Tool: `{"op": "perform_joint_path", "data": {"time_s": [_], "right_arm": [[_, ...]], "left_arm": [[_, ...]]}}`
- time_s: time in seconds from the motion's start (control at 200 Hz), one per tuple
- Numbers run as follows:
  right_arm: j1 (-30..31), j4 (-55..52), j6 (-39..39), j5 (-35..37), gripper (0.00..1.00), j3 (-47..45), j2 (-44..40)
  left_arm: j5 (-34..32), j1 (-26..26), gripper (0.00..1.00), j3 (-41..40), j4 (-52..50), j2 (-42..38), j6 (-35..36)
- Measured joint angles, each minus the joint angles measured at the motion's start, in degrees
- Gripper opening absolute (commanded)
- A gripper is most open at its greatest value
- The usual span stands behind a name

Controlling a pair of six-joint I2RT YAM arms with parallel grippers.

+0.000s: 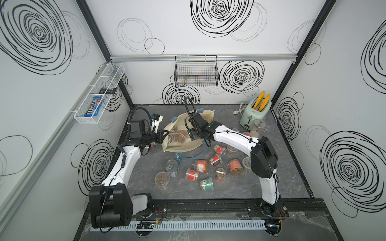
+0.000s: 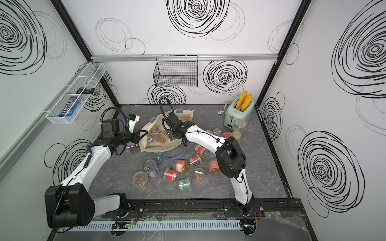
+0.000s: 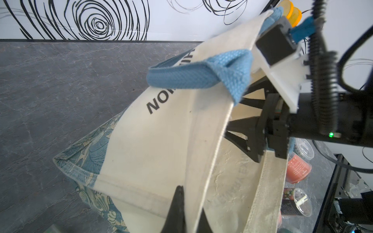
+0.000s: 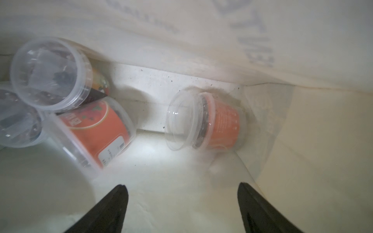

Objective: Take out the seed jars from the canvas bag
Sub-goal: Pick up the seed jar from the canvas bag.

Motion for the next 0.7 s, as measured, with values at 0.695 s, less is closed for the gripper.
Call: {"op": "perform_joint_path", "data": {"time_s": [0.695], "right_arm": [[-3.85, 0.28, 8.44, 5.27, 1.00, 10.73, 12.83]], "left_arm": [[1.62, -1.44, 0.00, 0.02, -0.28, 0.28, -0.24]]}}
